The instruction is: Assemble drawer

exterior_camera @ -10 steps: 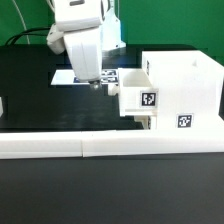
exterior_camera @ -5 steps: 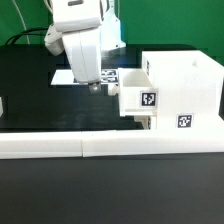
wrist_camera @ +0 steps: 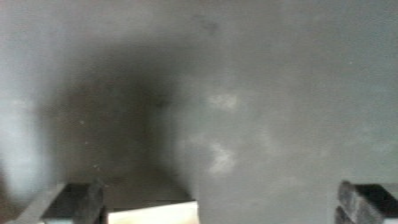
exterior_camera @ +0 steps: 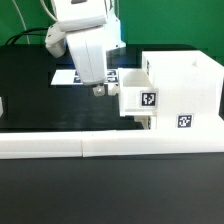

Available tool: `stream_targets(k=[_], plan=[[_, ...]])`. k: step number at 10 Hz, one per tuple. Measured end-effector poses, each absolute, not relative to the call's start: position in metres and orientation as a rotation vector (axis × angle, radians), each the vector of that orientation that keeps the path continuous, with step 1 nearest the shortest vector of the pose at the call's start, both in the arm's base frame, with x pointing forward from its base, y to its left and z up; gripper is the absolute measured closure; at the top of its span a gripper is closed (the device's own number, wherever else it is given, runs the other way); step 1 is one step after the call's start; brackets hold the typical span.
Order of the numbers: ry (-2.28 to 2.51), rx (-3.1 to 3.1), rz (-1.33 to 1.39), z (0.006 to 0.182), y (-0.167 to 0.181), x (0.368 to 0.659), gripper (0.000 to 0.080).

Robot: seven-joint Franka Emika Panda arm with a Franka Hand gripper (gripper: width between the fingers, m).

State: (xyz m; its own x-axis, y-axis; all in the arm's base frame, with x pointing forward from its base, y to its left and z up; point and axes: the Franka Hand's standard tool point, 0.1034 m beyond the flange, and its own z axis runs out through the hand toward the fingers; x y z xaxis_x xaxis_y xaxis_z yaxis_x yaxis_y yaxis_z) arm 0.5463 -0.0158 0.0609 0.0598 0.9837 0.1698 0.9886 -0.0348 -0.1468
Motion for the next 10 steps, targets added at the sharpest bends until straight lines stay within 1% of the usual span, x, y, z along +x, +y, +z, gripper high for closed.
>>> stream_targets(k=[2, 5, 7, 10], plan=[[-1.959, -2.153, -0.021, 0.056, -0.003, 0.549, 0.0150], [-1.974, -2.135, -0.019, 0.053, 0.015, 0.548, 0.0150], [-1.949, -2.150, -0.006, 0.048, 0.004, 0.542, 0.0150], [-1.946, -2.151, -0.005, 0.048, 0.006, 0.541, 0.0150]])
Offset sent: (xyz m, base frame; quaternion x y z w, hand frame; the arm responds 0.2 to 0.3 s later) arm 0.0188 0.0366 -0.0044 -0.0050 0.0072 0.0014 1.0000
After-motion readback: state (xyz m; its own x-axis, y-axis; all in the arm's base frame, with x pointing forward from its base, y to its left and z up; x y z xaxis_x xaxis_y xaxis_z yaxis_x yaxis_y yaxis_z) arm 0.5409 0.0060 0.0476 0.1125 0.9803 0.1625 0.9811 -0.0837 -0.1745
